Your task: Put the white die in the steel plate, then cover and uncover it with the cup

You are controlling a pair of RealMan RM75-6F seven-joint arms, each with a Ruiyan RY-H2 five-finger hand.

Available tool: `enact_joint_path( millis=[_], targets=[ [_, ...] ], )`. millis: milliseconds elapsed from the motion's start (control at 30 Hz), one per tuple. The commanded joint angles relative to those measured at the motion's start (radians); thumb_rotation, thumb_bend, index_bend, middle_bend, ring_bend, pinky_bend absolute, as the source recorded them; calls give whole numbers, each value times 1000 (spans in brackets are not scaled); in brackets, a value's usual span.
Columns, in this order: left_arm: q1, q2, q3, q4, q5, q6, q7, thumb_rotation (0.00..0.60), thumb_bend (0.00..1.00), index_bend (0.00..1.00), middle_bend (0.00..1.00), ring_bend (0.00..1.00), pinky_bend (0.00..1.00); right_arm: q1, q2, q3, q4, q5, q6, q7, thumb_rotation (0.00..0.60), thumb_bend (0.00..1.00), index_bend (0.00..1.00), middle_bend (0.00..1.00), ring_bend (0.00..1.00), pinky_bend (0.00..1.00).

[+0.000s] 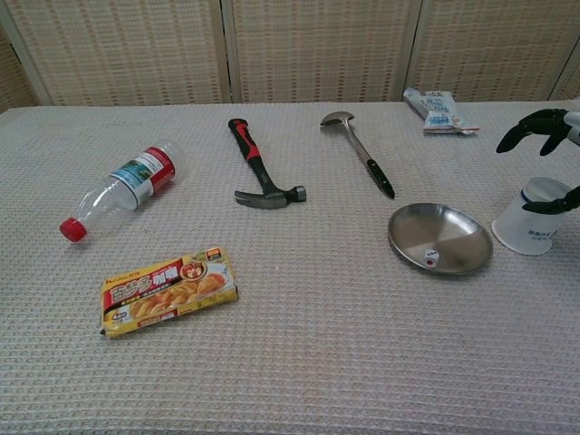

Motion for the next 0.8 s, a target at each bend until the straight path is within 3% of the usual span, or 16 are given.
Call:
enact_joint_path(
  millis=[33, 267, 533, 633, 800],
  targets=[
    [0, 0, 0, -1, 0, 0, 1, 600, 347, 104, 131, 87, 184, 1, 103, -9, -147, 16, -55, -144, 600, 44, 209, 210, 31, 210],
    [0, -1, 3, -2, 2, -1, 4, 600, 347, 105, 131, 87, 184, 15, 178, -19, -291, 79, -183, -334, 600, 64, 148, 200, 26, 202],
    [1, 1, 2, -3, -2, -3, 0, 600, 347, 105, 131, 87, 184, 29, 125, -26, -209, 88, -237, -302, 600, 295, 199, 200, 26, 211],
    [0, 0, 3, -2, -2, -4, 1, 600, 348, 105, 131, 87, 184, 28, 92, -27, -152, 69, -216, -255, 600, 374, 275, 225, 70, 293],
    [0, 0, 4, -3, -2, -5, 2, 600, 347, 105, 131, 90, 184, 23, 47, -33, -64, 32, -167, -185, 600, 442, 428, 380, 246, 485]
  ],
)
